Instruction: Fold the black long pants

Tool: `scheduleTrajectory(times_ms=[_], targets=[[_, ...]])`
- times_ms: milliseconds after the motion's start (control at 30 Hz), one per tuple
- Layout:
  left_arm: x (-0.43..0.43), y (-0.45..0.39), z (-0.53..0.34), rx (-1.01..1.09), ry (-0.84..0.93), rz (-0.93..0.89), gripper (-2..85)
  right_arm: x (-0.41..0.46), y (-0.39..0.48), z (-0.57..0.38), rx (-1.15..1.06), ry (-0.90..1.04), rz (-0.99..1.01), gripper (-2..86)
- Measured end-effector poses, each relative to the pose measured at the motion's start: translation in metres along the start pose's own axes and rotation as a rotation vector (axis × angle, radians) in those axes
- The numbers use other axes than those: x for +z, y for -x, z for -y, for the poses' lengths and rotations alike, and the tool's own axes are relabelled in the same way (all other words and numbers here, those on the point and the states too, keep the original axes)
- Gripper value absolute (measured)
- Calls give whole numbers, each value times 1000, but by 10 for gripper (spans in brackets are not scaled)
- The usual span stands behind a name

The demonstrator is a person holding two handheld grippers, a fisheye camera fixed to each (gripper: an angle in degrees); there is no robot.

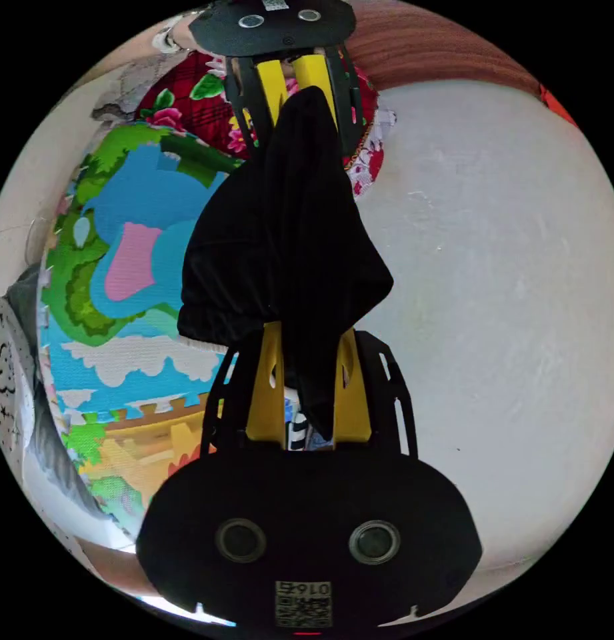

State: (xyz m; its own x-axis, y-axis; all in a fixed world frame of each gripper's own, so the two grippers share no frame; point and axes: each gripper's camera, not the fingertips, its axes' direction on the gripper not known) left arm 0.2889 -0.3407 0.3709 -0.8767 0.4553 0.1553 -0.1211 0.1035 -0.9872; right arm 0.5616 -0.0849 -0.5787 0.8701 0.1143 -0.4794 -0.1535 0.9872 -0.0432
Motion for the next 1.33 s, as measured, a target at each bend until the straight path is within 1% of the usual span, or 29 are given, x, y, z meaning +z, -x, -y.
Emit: scheduleTrajectory(times_ms=[33, 67, 100, 133, 167, 200, 233, 267, 300, 333, 367, 400, 433, 467, 500, 533, 633, 700, 733, 800, 867, 900, 933, 1000, 1067, 1100, 1167, 1233, 1333], targets=[[14, 6, -4, -25, 1, 25, 63, 25, -10, 19, 53, 1, -126, 111], [45, 15, -15, -110, 9, 41, 66, 57, -12, 39, 80, 15, -250, 112], [79, 17, -29, -182, 15, 32, 68, 76, -9, 50, 79, 30, -315, 111], [97, 15, -38, -224, 24, 25, 69, 120, 3, 73, 67, 74, -438, 111], [135, 6, -57, -299, 65, -1, 71, 170, 22, 94, 57, 127, -538, 111], [177, -13, -79, -357, 154, -40, 70, 197, 34, 104, 48, 151, -579, 111], [198, -25, -90, -391, 213, -62, 69, 250, 65, 120, 10, 203, -621, 110], [236, -54, -113, -450, 340, -119, 57, 301, 101, 132, -26, 255, -591, 109], [266, -86, -133, -488, 441, -187, 41, 324, 122, 136, -55, 281, -550, 107], [277, -102, -141, -491, 474, -221, 31, 362, 165, 140, -114, 319, -434, 102], [293, -130, -146, -422, 541, -229, 16, 390, 206, 138, -175, 344, -291, 94], [296, -147, -136, -319, 584, -113, 5, 401, 221, 135, -167, 351, -271, 82], [295, -156, -133, -277, 579, -45, 3, 411, 239, 126, -71, 286, -476, 57], [295, -173, -129, -184, 563, 39, 0, 415, 248, 115, -14, 236, -514, 54], [293, -186, -132, -107, 552, 85, -1, 414, 245, 108, 29, 215, -476, 52], [292, -189, -134, -100, 550, 96, -2, 418, 242, 92, 80, 198, -412, 53], [280, -185, -152, -213, 543, 121, -7, 417, 255, 53, 73, 163, -332, 57], [259, -173, -168, -393, 514, 224, -9, 410, 262, 24, 88, 138, -242, 57], [252, -169, -171, -440, 496, 235, -9, 403, 264, 0, 137, 104, -196, 56], [222, -158, -181, -580, 384, 216, -10, 391, 260, -44, 257, 44, -106, 52], [199, -151, -187, -704, 274, 181, -10, 381, 245, -117, 491, -24, -1, 44], [184, -146, -190, -793, 194, 123, -10, 379, 241, -137, 550, -44, 18, 42], [178, -143, -191, -834, 153, 84, -10, 375, 234, -179, 665, -74, 42, 38], [154, -136, -192, -987, -25, -102, -9, 365, 225, -247, 834, -140, 35, 31], [141, -136, -185, -1036, -133, -222, -9, 348, 217, -345, 1048, -242, 22, 18], [135, -140, -177, -1038, -197, -285, -9, 343, 216, -370, 1093, -271, 29, 15], [132, -151, -159, -1005, -240, -350, -8, 328, 217, -469, 1259, -382, 57, 8], [137, -165, -138, -1001, -184, -382, -5, 323, 226, -539, 1371, -432, 84, 5], [162, -193, -113, -1081, -73, -455, 19, 328, 261, -638, 1479, -544, 96, 5]])
